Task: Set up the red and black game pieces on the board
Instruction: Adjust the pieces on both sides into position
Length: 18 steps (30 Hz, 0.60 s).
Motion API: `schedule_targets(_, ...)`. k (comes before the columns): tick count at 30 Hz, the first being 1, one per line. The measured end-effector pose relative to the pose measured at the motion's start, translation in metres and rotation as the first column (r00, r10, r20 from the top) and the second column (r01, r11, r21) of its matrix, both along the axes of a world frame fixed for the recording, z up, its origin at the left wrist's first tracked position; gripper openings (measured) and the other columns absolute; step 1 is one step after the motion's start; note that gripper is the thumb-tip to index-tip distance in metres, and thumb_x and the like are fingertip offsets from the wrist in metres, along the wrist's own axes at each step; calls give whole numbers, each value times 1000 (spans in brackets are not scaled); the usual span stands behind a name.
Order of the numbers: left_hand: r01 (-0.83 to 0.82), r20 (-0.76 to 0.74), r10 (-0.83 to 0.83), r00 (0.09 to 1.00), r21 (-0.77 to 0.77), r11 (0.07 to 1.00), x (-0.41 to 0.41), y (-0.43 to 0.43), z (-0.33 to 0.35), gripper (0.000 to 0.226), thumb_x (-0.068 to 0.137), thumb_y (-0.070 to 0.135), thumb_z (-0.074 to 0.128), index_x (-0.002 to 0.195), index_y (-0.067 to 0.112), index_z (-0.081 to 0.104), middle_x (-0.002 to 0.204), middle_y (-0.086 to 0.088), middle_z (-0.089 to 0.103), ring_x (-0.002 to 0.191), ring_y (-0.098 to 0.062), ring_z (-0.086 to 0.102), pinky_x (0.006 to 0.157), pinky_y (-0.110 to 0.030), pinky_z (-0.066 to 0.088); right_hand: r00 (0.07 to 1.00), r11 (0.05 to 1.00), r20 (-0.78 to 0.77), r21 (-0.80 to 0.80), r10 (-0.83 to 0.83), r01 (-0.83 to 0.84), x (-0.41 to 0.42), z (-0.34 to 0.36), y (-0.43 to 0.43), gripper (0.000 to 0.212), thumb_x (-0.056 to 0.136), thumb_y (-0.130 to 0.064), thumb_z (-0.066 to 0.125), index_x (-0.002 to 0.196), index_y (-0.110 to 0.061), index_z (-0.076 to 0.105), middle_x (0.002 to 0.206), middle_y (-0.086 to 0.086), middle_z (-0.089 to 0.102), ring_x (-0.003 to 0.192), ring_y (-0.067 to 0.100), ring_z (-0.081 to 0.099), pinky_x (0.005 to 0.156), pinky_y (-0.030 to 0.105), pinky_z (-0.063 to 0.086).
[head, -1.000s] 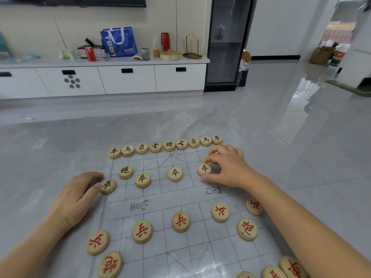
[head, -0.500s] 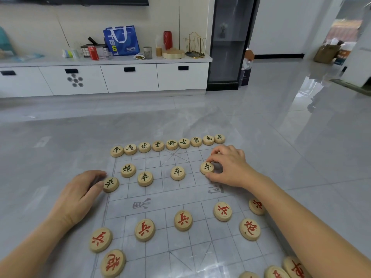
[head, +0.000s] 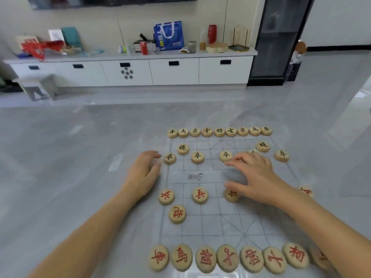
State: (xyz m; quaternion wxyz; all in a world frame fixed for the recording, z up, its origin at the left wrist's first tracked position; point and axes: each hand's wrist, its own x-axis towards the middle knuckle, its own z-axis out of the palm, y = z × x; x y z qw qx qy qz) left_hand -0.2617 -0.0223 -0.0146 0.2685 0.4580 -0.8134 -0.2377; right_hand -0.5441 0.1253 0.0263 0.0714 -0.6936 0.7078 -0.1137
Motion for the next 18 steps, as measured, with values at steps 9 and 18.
schedule_targets(9, 158, 77, -161, 984, 40, 987, 34, 68, -3, 67, 68, 52, 43, 128, 24, 52, 122, 8, 56, 114, -7, 49, 99, -22, 37, 994, 994, -61, 59, 95, -92, 67, -3, 3, 64, 82, -59, 47, 139, -34, 36, 131, -15, 37, 124, 10, 26, 102, 33, 18)
schedule_targets(18, 182, 216, -167, 962, -52, 982, 29, 64, -6, 59, 74, 59, 42, 122, 28, 57, 124, 12, 57, 117, -10, 47, 100, -26, 36, 996, 998, -90, 58, 9, -4, 82, -13, 5, 50, 84, -49, 49, 132, -34, 43, 126, -12, 47, 119, 14, 34, 95, 34, 21)
